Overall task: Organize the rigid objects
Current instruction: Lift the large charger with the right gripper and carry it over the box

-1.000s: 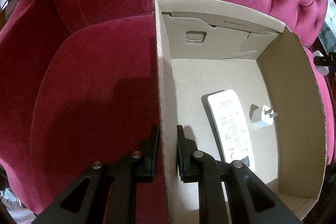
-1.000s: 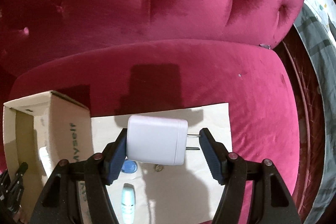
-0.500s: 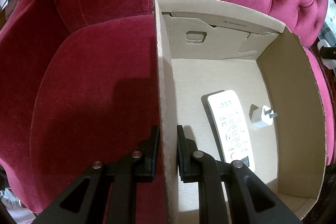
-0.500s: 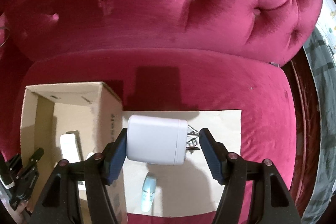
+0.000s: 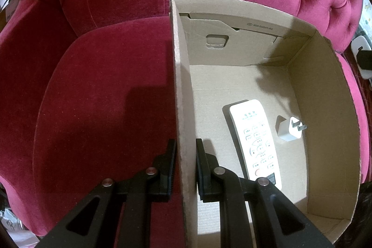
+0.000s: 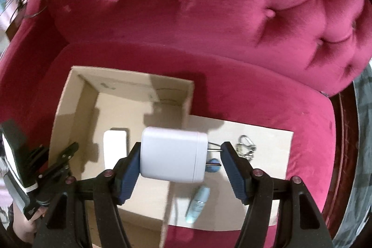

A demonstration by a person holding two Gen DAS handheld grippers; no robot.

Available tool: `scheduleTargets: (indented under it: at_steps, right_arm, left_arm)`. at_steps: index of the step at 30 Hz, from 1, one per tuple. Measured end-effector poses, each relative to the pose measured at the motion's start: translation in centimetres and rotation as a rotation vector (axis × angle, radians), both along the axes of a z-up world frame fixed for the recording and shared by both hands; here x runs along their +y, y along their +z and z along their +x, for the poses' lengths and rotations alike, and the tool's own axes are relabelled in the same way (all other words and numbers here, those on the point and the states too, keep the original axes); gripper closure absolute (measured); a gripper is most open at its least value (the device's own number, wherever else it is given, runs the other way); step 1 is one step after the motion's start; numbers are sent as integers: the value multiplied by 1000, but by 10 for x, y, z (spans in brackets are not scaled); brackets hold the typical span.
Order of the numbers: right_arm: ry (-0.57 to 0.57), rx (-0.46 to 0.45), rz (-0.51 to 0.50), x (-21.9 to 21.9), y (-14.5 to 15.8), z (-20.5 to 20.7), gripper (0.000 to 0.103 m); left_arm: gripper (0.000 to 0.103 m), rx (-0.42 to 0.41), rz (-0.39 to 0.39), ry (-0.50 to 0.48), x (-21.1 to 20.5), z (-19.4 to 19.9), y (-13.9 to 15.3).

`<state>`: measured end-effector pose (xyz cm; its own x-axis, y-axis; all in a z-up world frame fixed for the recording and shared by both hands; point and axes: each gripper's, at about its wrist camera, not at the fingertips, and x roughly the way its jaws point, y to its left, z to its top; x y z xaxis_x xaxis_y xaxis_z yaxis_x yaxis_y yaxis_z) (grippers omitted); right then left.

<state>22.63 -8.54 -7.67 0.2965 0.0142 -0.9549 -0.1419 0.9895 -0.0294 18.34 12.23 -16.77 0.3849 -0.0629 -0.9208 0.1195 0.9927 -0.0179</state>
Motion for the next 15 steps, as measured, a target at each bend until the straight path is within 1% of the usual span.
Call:
scheduleTargets:
  at_steps: [10, 15]
  right_arm:
    - [65, 29, 23, 47, -18, 1, 32]
    - [84, 51, 38, 68, -34, 3, 32]
  left_arm:
    - [86, 0, 8, -6, -2, 0, 0]
    - [86, 2, 3, -3, -1, 0, -1]
